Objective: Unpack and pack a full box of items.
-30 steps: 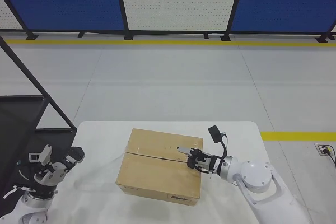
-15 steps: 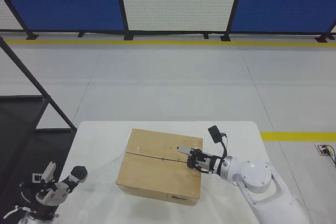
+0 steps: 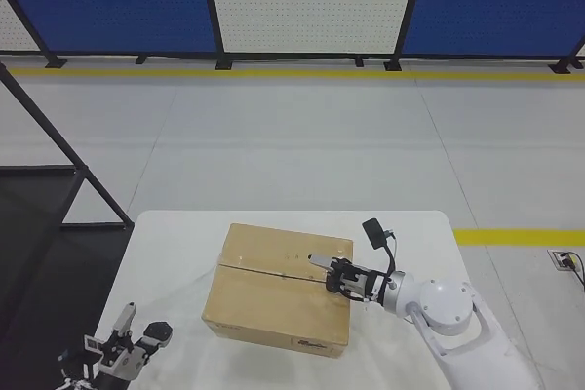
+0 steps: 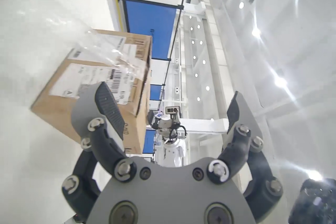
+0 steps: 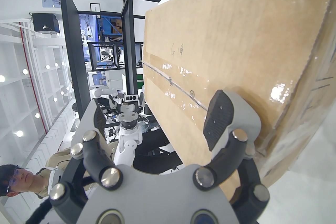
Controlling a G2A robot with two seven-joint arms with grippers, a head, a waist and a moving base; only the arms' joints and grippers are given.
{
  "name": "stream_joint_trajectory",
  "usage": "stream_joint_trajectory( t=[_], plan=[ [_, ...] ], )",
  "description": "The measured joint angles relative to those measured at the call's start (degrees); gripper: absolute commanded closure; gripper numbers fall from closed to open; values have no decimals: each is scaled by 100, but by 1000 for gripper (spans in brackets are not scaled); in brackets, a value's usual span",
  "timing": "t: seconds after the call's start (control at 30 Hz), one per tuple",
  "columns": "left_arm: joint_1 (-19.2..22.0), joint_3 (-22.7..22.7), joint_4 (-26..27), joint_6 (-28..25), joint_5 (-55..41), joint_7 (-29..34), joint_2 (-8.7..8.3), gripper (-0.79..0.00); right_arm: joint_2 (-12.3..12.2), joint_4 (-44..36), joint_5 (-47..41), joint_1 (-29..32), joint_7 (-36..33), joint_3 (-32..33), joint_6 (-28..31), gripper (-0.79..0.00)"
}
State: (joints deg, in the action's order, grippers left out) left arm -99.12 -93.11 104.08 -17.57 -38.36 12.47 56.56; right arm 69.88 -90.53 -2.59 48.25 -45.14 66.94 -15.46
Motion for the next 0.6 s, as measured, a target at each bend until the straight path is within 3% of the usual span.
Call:
stream_joint_trajectory(
  t=[0.17,0.37,0.6],
  plan=[
    [124,231,-76,447,307,-761,76,-785,0,0,0,0,0,0,0,-785],
    [803,480,-625,997,-8,-1061,167,-785,0,0,0,0,0,0,0,-785],
    [1541,761,-1276,1217,-172,-1232,276,-785,0,0,0,0,0,0,0,-785]
  ],
)
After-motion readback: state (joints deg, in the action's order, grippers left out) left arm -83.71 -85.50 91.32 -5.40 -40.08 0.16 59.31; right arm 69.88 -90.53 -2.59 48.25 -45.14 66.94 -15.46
